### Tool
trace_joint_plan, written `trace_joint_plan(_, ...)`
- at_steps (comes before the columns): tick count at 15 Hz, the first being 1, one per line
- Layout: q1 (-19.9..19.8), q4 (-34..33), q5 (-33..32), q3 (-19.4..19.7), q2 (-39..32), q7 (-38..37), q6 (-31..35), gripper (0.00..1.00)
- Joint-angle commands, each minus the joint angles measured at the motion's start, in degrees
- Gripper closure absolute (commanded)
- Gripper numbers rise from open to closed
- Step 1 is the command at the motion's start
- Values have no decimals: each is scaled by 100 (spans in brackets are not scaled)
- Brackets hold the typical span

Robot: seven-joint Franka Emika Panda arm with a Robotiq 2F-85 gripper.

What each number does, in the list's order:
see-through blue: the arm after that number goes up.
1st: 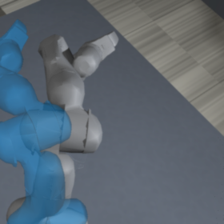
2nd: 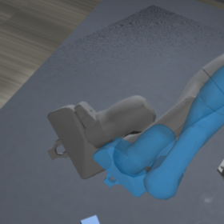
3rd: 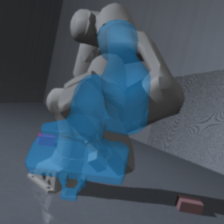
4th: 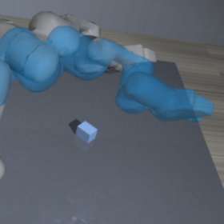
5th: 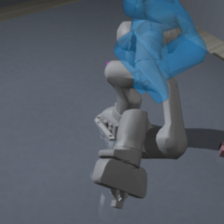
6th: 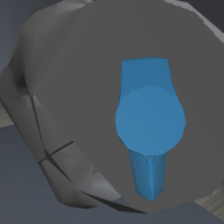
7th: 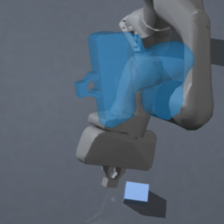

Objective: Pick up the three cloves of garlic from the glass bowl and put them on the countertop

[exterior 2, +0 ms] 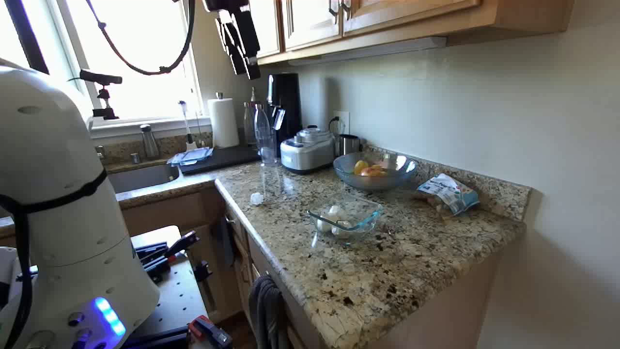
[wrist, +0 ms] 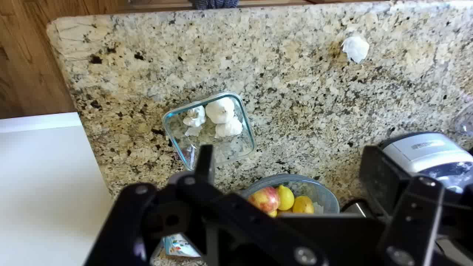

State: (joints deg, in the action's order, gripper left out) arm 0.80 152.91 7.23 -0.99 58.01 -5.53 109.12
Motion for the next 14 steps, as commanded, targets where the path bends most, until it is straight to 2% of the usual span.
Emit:
trace_joint_plan(1, -32, -18, 21, -20, -7, 23, -20, 0)
trace_joint_plan(7, -14, -32, 18, -14, -65, 57, -22, 0)
trace_joint_plan(10, 47, -141, 16, 11, -416, 190, -102, 0)
trace_joint_plan(14, 44, -143, -109, -102, -1148, 340, 257, 0)
